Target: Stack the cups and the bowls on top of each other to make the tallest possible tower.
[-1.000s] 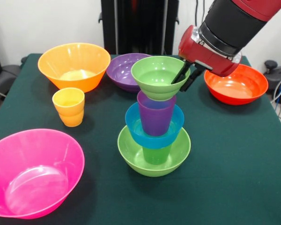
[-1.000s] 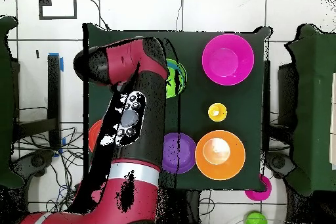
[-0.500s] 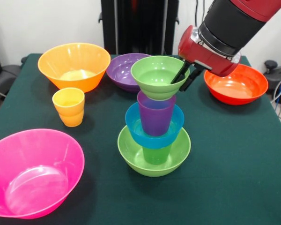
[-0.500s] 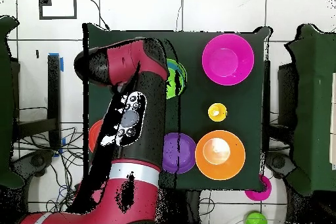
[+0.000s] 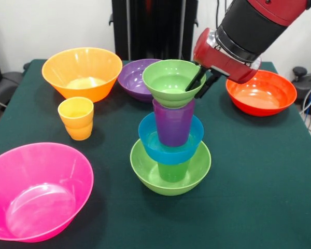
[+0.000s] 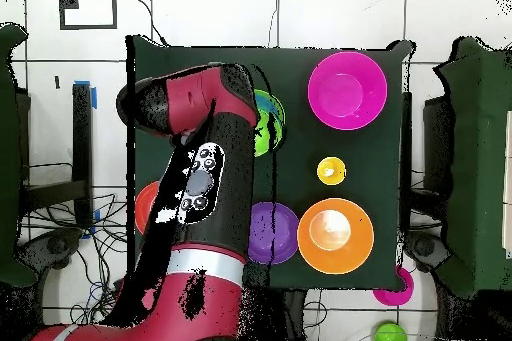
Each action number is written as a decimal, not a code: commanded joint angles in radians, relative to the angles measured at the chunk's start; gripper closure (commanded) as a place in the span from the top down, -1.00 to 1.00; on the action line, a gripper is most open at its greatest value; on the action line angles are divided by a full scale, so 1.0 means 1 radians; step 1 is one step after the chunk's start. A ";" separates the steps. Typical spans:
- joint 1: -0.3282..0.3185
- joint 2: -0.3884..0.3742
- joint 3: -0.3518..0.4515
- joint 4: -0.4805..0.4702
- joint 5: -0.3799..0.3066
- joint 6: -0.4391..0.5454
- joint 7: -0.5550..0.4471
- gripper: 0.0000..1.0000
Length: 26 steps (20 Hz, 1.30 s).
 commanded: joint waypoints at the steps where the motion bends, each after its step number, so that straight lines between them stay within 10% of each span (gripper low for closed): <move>1: -0.013 0.037 0.076 0.092 -0.082 -0.075 -0.084 -1.00; 26: -0.016 0.015 0.101 0.089 -0.061 -0.151 -0.077 -1.00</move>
